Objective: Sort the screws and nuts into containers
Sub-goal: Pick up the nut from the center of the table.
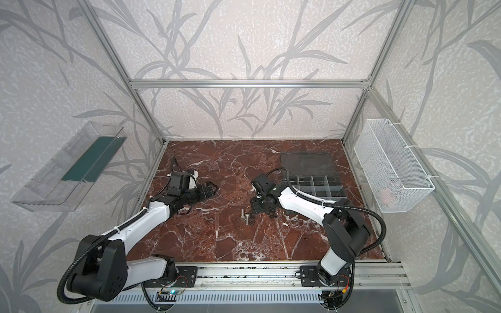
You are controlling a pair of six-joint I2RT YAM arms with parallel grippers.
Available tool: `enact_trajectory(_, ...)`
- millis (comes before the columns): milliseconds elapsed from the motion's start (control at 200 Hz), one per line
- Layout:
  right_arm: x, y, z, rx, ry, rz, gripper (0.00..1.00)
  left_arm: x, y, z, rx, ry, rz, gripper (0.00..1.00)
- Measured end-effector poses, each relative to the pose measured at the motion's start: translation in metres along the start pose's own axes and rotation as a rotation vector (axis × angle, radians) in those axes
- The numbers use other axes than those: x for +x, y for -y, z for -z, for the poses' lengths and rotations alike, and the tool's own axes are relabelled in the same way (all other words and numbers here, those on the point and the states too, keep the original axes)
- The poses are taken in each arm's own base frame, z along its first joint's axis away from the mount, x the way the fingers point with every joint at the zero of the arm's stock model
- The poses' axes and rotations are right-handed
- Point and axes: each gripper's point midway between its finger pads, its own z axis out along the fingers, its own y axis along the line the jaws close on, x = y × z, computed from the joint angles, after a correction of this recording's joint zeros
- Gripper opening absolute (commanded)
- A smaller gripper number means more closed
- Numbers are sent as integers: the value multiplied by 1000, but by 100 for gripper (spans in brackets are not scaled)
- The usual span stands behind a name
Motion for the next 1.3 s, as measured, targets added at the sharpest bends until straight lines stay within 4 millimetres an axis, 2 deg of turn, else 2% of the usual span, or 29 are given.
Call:
enact_trajectory(245,9,7,-18,44,-58,29,50,0,0,0,0,0,0,99)
enact_trajectory(635,10,10,-35,66,-96,55,50,0,0,0,-1,1,-1,99)
enact_trajectory(1175,8,2,-51,79,-130,99,48,-1,-2,0,-5,3,0,99)
enact_trajectory(1300,8,3,-55,87,-137,108,41,-1,-2,0,-6,3,1,99)
